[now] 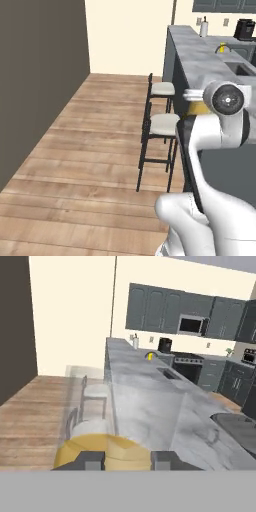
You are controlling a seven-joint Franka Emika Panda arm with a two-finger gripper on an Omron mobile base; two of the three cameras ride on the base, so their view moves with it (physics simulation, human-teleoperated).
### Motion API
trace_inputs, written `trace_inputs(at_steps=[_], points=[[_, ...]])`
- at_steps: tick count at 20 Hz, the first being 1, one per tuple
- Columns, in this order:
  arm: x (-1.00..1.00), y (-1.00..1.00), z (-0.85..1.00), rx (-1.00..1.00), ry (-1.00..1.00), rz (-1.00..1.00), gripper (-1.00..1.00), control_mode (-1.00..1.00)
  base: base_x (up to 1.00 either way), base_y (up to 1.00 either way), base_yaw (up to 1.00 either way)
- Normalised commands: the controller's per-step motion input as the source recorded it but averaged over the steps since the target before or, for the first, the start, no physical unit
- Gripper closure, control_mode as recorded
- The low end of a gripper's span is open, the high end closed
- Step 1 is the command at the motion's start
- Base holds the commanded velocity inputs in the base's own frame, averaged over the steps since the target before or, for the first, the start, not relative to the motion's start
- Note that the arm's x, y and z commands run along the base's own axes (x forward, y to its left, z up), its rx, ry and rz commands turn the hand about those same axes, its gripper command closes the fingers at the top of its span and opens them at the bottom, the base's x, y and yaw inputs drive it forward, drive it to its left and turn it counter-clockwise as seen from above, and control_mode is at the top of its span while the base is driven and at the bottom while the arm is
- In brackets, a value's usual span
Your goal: Place the pitcher and cup on the dining counter for serving.
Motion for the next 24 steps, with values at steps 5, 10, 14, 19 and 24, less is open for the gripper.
trace_inputs(at_steps=[5,10,14,19,24], points=[[0.45,-0.89,0.33,-0.05,-0.02,-0.39,1.0,-1.0,0.0,0.0,0.0],[0.55,-1.0,0.04,-0.08,-0.02,-0.29,1.0,-1.0,0.0,0.0,0.0],[0.64,-1.0,0.0,-0.03,0.0,-0.15,1.0,-1.0,0.0,0.0,0.0],[0.66,-0.82,-0.04,-0.04,0.0,-0.01,1.0,-1.0,0.0,0.0,0.0],[0.23,-0.05,-0.55,0.0,0.09,0.0,1.0,-1.0,0.0,0.0,0.0]])
